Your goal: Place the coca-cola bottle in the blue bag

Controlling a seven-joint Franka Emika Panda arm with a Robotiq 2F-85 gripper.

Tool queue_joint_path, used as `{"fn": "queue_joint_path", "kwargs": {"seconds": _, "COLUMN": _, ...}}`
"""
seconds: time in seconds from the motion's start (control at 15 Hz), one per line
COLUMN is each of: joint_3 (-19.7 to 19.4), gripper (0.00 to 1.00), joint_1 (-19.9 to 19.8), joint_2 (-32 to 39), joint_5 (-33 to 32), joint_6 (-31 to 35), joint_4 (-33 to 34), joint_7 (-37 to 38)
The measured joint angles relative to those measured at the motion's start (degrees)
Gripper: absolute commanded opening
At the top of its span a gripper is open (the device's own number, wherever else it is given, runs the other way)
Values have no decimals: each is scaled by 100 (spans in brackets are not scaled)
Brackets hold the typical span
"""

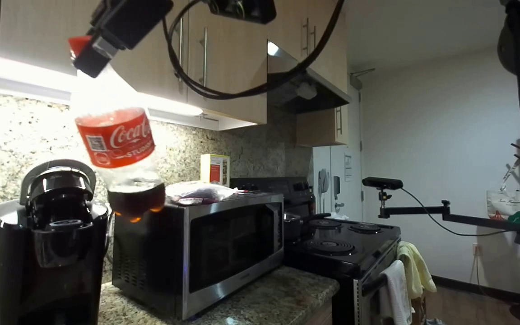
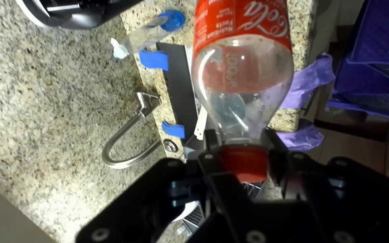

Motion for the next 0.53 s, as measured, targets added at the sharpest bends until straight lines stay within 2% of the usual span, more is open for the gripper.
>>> {"fn": "queue_joint_path", "kwargs": {"seconds": 0.2, "joint_3": 205, "gripper": 15, "joint_1": 206, "joint_2": 265, "joint_5": -136, "joint_6": 170, "joint_4": 335, "joint_7": -126}}
{"fn": "queue_joint_path", "kwargs": {"seconds": 0.53, "joint_3": 337, "gripper": 15, "joint_1": 451, "joint_2": 763, "joint_5": -445, "joint_6": 922, "joint_4": 313, "joint_7": -60}}
